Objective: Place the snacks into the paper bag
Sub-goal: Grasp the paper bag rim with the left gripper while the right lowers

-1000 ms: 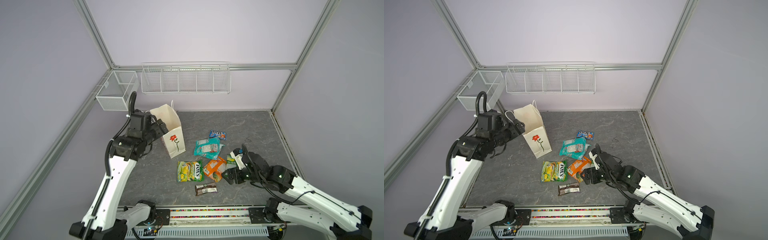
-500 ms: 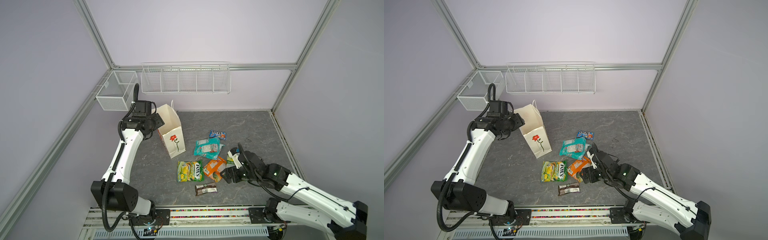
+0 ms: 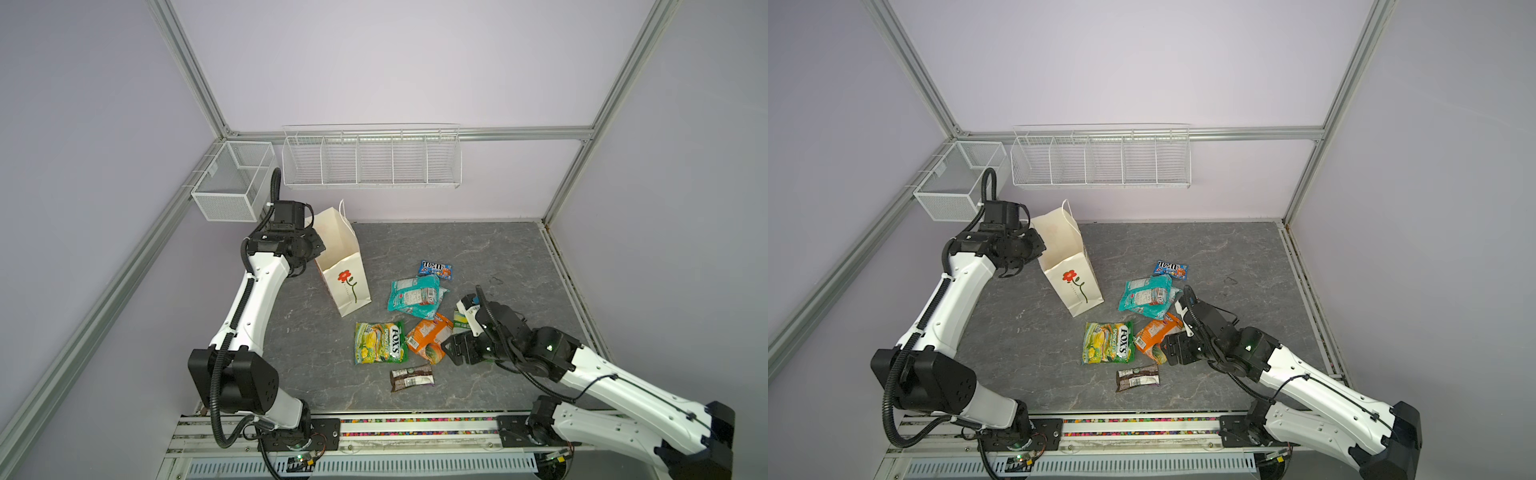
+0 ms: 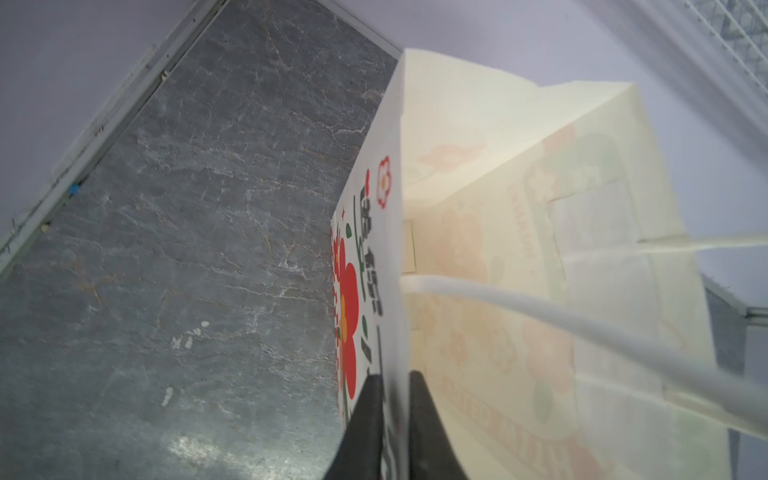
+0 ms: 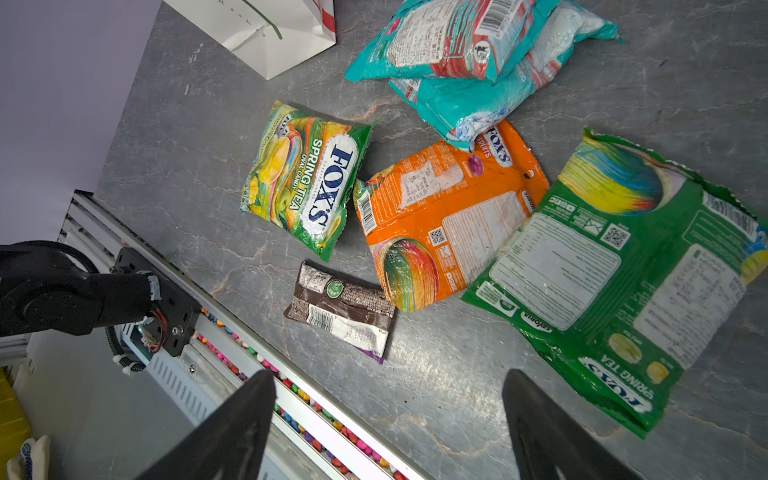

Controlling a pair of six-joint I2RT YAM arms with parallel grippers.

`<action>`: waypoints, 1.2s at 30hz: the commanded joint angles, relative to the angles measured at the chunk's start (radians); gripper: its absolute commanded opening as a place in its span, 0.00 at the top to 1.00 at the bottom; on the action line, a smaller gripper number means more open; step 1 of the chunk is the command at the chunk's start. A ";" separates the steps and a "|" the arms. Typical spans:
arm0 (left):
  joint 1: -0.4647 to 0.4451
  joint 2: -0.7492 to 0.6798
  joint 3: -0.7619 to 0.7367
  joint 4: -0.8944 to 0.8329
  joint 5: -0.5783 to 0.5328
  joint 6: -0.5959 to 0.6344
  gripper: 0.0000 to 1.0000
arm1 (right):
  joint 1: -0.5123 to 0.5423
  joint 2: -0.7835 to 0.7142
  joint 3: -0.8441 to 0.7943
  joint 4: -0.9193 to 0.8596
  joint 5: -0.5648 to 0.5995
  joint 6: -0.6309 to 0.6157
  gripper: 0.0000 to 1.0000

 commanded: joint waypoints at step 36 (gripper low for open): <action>0.026 -0.385 -0.068 -0.231 -0.005 0.292 1.00 | -0.001 0.109 -0.005 0.140 -0.156 -0.013 0.10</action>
